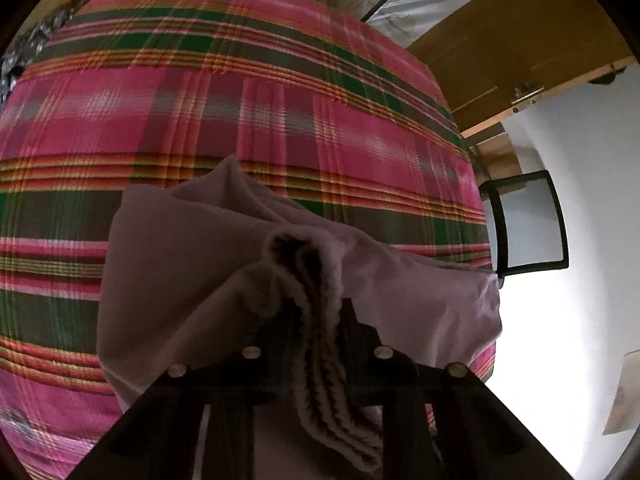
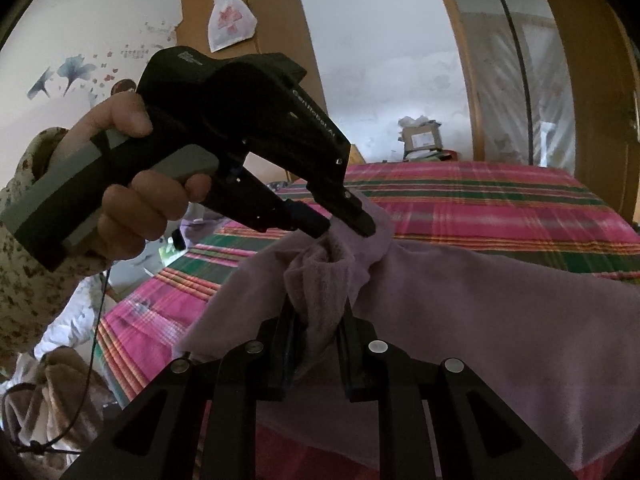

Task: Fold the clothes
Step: 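Lay the waistband flat and open both grippers to release it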

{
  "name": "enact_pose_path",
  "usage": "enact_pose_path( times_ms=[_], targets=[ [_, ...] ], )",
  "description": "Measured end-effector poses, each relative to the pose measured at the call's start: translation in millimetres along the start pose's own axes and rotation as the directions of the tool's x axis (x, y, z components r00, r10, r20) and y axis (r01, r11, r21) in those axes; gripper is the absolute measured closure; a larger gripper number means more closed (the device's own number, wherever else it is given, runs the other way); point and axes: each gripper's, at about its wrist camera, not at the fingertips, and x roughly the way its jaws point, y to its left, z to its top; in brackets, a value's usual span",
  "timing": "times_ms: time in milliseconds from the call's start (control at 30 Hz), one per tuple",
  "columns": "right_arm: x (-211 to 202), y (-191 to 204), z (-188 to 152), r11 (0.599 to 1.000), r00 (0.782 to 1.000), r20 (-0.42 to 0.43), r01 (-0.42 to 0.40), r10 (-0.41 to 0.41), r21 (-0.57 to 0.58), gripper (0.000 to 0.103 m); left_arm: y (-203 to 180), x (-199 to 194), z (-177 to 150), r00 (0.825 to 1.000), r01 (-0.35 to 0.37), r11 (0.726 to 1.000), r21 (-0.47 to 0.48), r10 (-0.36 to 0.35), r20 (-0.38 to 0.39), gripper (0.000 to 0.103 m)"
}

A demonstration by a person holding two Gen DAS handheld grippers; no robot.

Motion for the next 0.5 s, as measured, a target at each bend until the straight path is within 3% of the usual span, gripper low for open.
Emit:
enact_pose_path(
  times_ms=[300,500],
  targets=[
    [-14,-15,0,0.999,0.999,0.036,0.012,-0.014,0.033,0.085,-29,1,-3,1.0,-0.005,0.999,0.052,0.004,0.029,0.084],
    [-28,-25,-3,0.998,0.998,0.049,0.028,-0.03,0.054,0.085,-47,11,-2,1.0,0.005,0.996,0.09,-0.006,0.009,0.084]
  ],
)
